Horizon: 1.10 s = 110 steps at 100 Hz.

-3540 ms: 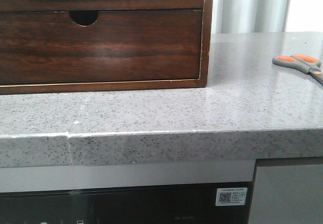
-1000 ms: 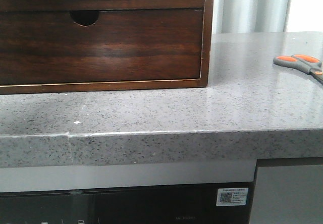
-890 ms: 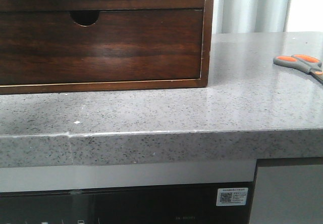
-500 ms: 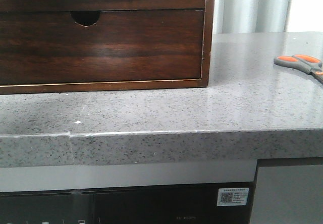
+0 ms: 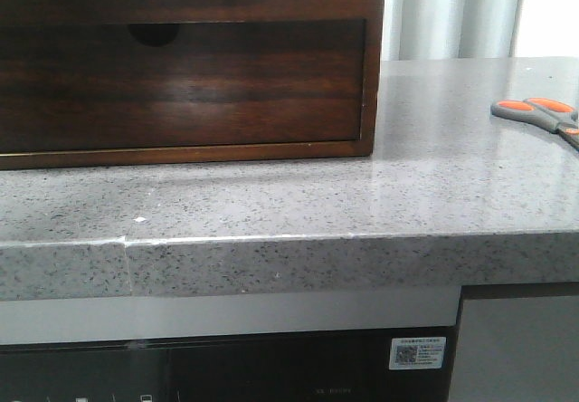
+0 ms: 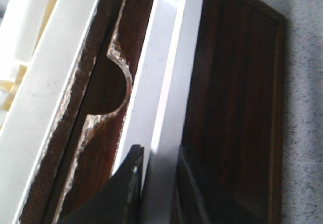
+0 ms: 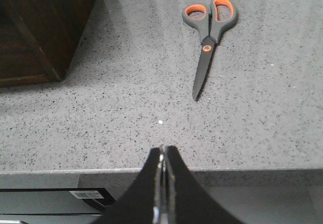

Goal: Put scissors in drawer with both arms
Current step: 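Pull the drawer open toward the robot with the left gripper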

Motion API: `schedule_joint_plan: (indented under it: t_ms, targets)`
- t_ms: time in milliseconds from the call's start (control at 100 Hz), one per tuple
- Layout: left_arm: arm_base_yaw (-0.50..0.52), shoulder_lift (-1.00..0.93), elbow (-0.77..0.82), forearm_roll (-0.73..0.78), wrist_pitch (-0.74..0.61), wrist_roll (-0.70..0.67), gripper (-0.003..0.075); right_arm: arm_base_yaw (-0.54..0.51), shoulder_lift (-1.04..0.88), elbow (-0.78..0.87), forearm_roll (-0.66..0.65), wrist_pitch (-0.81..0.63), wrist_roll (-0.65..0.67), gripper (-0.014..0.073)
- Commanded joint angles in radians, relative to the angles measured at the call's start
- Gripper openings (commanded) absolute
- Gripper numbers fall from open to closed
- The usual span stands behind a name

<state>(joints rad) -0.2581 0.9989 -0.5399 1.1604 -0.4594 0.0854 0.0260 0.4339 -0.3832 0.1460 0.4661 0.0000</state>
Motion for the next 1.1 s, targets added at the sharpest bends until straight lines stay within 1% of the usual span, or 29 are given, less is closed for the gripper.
schedule_joint_plan:
  t_ms: [0, 360, 460, 770, 840, 960, 980, 990, 1000, 1040, 1090]
  targets:
    - [-0.011, -0.058, -0.006, -0.061, -0.071, -0.039, 0.0004, -0.005, 0.013, -0.025, 0.001, -0.074, 0.0, -0.0116]
    - [-0.011, -0.226, 0.098, -0.061, -0.082, -0.039, 0.0004, -0.005, 0.013, -0.025, 0.001, -0.074, 0.0, -0.0116]
    - [-0.011, -0.268, 0.124, -0.06, -0.104, -0.039, 0.0004, -0.005, 0.013, -0.025, 0.001, -0.074, 0.0, -0.0116]
    - [-0.011, -0.3, 0.165, -0.031, -0.108, -0.039, 0.0007, -0.005, 0.013, -0.025, 0.001, -0.074, 0.0, -0.0116]
    - [-0.011, -0.3, 0.165, -0.031, -0.108, -0.039, 0.0048, -0.005, 0.013, -0.025, 0.001, -0.074, 0.0, -0.0116]
    - [-0.011, -0.3, 0.165, -0.031, -0.106, -0.039, 0.0207, -0.005, 0.013, -0.025, 0.001, -0.074, 0.0, -0.0116]
    - [-0.011, -0.3, 0.165, -0.031, -0.106, -0.039, 0.0223, -0.005, 0.013, -0.025, 0.001, -0.074, 0.0, -0.0116]
    - [-0.011, -0.3, 0.165, -0.031, -0.104, -0.039, 0.0246, -0.005, 0.013, -0.025, 0.001, -0.074, 0.0, -0.0116]
    - [-0.011, -0.3, 0.165, -0.031, -0.104, -0.039, 0.0246, -0.005, 0.013, -0.025, 0.001, -0.074, 0.0, -0.0116]
    - [-0.011, -0.3, 0.165, -0.031, -0.104, -0.039, 0.0285, -0.005, 0.013, -0.025, 0.001, -0.074, 0.0, -0.0116]
    - [-0.011, -0.3, 0.165, -0.031, -0.104, -0.039, 0.0302, -0.005, 0.013, -0.025, 0.001, -0.074, 0.0, -0.0116]
